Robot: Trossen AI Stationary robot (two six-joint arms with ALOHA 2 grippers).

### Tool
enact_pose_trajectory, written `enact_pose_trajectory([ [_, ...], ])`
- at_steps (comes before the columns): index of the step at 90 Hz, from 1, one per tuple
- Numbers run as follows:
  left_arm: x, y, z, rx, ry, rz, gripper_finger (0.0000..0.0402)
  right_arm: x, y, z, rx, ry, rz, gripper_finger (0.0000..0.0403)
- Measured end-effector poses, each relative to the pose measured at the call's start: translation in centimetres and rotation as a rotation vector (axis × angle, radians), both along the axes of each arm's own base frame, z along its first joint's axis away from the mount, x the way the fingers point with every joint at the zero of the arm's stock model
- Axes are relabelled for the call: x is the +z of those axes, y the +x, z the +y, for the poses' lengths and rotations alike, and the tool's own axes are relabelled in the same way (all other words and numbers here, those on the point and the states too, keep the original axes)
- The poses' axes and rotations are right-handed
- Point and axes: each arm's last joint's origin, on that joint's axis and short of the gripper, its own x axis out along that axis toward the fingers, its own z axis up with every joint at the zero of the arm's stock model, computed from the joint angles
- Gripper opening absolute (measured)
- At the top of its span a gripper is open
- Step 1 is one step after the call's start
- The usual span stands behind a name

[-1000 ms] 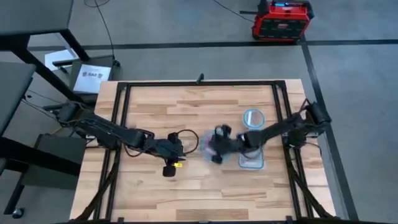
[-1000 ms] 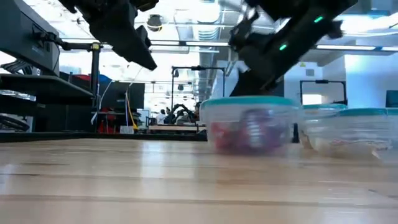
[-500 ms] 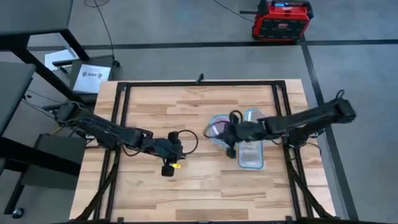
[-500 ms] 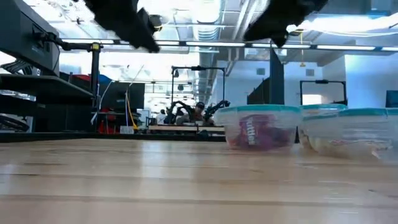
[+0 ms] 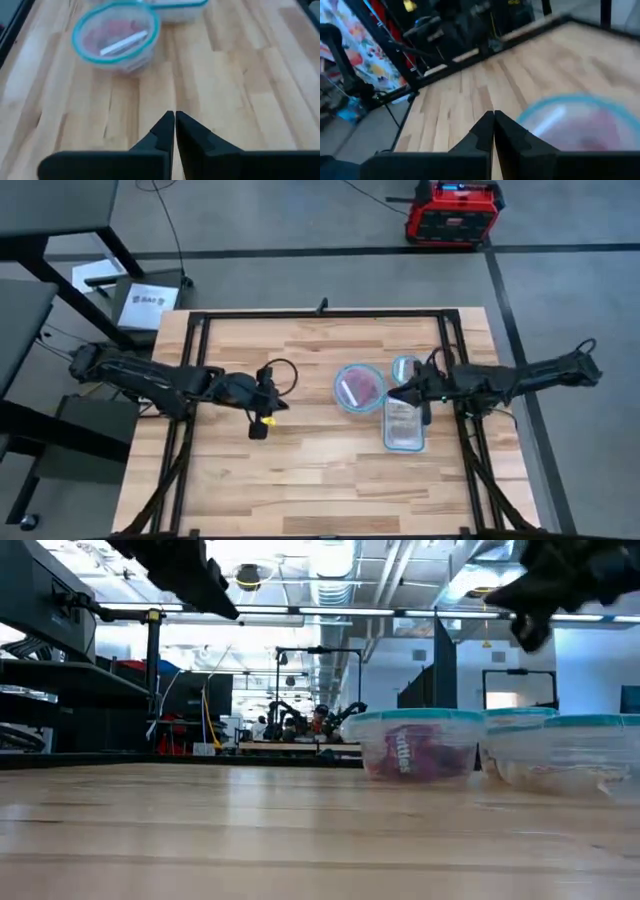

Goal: Sort candy
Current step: Return to Home Position

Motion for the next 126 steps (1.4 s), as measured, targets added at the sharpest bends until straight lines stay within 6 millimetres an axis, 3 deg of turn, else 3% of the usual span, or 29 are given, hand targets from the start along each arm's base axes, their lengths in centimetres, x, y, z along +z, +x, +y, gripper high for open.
enact_pose_trajectory([
  [18,-0.5,0.2,0.0,0.008,-0.017,0.027,0.0003,-3.1,-1.2,-0.2,0.031,-0.232,-0.14,0.0],
  [34,-1.1,0.1,0.0,-0.016,-0.027,0.045,0.0004,-5.5,-1.7,-0.5,0.026,-0.309,-0.162,0.0],
  [65,-2.6,-0.7,0.3,-0.055,-0.099,-0.014,0.0004,-6.3,-2.4,-2.0,-0.066,-0.407,-0.061,0.0],
  [89,-2.6,-4.6,1.1,-0.049,-0.15,-0.182,0.0004,-5.5,-4.0,-2.7,-0.087,-0.464,-0.168,0.0],
  [103,-3.5,-6.9,1.4,-0.047,-0.171,-0.268,0.0004,-5.7,-3.9,-3.1,-0.13,-0.457,-0.137,0.0],
  [126,-7.6,-9.3,1.7,-0.036,-0.257,-0.428,0.0004,-6.2,-3.6,-3.5,-0.16,-0.338,-0.081,0.0],
])
